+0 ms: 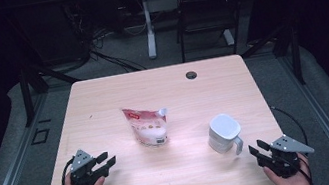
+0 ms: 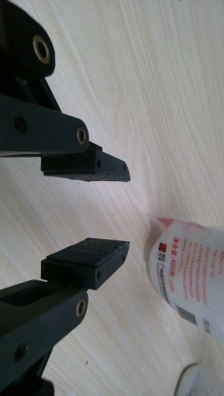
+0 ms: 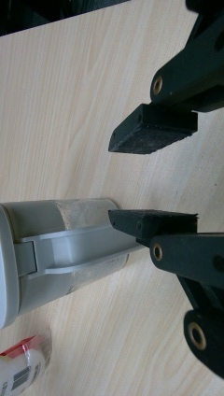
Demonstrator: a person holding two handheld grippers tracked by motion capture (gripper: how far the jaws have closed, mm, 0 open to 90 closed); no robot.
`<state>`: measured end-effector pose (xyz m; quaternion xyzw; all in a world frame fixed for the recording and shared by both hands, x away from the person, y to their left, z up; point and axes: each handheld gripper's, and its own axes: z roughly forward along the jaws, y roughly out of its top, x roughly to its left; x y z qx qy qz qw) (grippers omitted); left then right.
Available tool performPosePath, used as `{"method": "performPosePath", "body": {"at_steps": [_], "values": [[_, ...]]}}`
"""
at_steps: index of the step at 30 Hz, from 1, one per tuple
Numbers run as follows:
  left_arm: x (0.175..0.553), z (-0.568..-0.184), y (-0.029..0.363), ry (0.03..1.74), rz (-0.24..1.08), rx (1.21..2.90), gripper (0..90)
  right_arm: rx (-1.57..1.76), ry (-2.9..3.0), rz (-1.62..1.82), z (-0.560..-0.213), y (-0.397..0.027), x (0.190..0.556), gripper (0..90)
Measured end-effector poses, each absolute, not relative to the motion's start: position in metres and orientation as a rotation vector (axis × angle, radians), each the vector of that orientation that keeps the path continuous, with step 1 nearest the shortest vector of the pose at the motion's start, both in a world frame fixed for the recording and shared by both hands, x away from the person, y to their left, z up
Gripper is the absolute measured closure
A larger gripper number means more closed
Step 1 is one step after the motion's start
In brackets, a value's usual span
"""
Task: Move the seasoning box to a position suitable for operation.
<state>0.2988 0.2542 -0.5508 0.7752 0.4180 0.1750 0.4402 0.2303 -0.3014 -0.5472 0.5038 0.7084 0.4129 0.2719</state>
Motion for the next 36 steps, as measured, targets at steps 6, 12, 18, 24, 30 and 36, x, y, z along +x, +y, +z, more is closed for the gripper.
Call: {"method": "performPosePath", "body": {"at_steps": [6,12,18,24,30,36], "values": [[0.299,-0.551,0.253,1.034,0.426,1.932,58.6,1.333,1.891,1.126,-0.544,-0.298,0.227,59.3],[0.298,-0.552,0.252,1.041,0.428,1.933,58.3,1.311,1.918,1.14,-0.544,-0.296,0.227,60.1],[0.296,-0.551,0.252,1.028,0.439,1.946,57.3,1.288,1.936,1.128,-0.543,-0.293,0.226,58.9],[0.296,-0.551,0.253,1.038,0.438,1.936,56.0,1.275,1.943,1.144,-0.541,-0.289,0.224,58.5],[0.295,-0.551,0.254,1.04,0.453,1.933,54.0,1.239,1.966,1.171,-0.539,-0.28,0.222,56.4],[0.295,-0.551,0.254,1.047,0.445,1.929,51.6,1.19,1.987,1.142,-0.54,-0.271,0.224,55.2]]}}
